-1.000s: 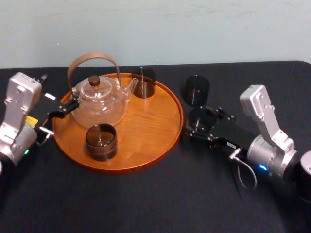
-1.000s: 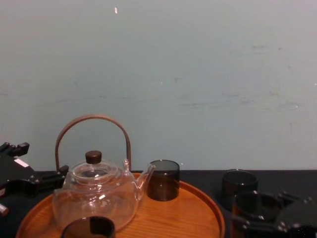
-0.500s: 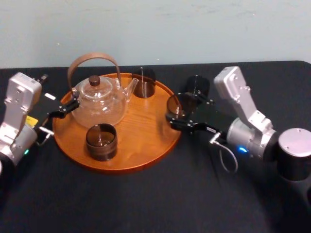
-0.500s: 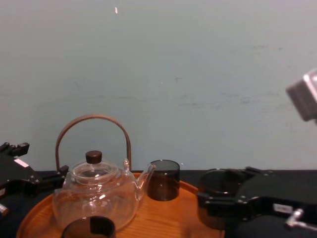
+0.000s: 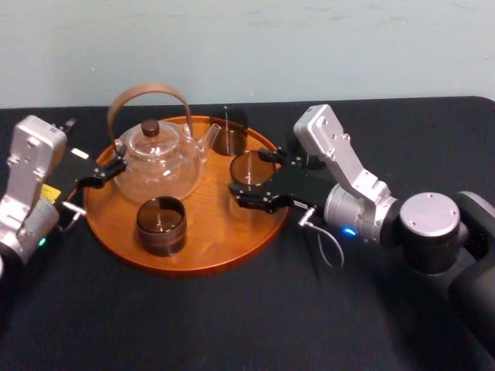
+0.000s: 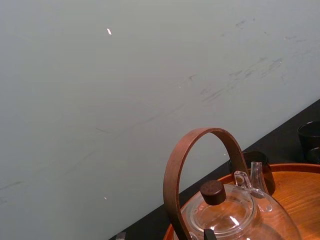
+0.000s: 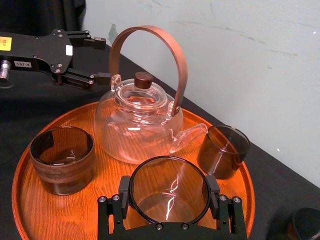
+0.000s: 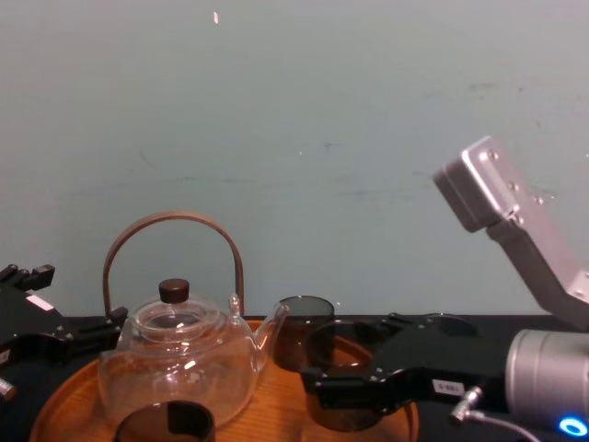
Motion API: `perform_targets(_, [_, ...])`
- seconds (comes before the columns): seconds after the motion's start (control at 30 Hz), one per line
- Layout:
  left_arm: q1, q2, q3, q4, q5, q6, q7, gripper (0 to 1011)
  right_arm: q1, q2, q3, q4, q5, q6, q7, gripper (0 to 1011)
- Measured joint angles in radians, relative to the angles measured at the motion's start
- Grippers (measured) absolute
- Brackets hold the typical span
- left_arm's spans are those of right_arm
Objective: Pick up the glass from the table and place it on the tray.
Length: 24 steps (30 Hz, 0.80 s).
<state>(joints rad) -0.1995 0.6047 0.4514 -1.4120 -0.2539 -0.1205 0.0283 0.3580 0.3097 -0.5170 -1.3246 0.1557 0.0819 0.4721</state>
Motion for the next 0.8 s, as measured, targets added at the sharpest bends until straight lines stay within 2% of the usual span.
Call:
perform_targets(0.37, [0.000, 0.000, 0.000, 0.000, 0.000, 0.000, 0.000, 1010, 0.022, -0.027, -0.013, 0.042, -0.006, -0.011, 0.003, 919])
perform_targets(0.8, [0.000, 0.000, 0.000, 0.000, 0.000, 0.000, 0.000, 1010, 0.015, -0.041, -0.039, 0.051, -0.006, -0.023, 0.017, 919])
